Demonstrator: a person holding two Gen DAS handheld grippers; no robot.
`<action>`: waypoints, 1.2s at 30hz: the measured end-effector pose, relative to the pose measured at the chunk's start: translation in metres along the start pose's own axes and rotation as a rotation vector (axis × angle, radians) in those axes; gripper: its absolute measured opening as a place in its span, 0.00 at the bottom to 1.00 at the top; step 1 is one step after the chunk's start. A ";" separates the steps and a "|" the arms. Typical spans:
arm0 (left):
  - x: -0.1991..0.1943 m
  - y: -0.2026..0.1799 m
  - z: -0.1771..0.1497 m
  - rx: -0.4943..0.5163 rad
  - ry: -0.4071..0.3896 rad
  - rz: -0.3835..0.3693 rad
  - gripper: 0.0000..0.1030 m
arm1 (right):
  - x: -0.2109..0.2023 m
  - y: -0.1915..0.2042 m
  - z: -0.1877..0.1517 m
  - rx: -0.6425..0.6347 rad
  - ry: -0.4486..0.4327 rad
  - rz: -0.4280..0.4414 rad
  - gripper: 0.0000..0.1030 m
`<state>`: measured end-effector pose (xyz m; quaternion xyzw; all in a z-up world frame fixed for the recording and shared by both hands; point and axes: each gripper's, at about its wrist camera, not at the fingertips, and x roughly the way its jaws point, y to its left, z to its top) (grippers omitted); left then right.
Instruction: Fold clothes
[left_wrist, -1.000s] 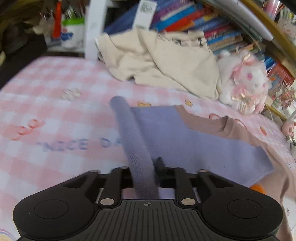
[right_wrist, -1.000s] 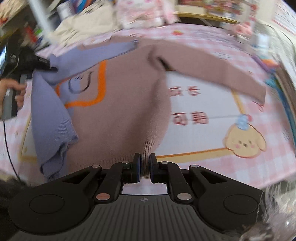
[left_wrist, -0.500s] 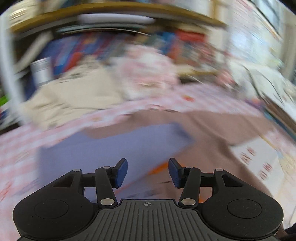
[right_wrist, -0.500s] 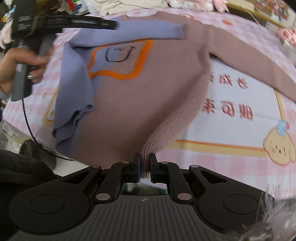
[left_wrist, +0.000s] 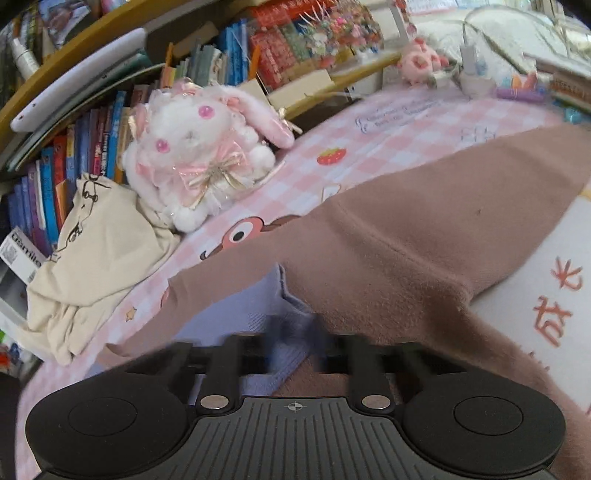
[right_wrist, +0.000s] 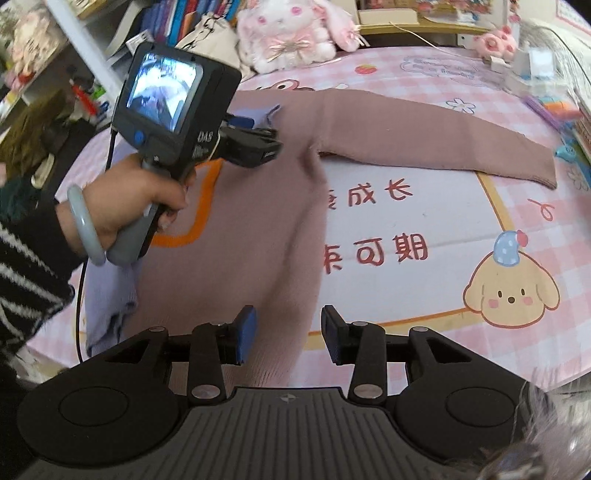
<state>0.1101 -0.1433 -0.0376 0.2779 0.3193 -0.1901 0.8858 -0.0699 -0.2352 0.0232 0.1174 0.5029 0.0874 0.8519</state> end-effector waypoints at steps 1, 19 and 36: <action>-0.003 0.010 -0.001 -0.047 -0.006 -0.002 0.08 | 0.000 -0.004 0.002 0.017 -0.009 0.002 0.37; -0.172 0.346 -0.246 -0.728 0.069 0.534 0.11 | 0.050 0.029 0.021 -0.083 -0.023 -0.189 0.37; -0.134 0.244 -0.241 -1.104 0.182 -0.106 0.37 | 0.051 0.048 -0.012 -0.026 -0.027 -0.275 0.39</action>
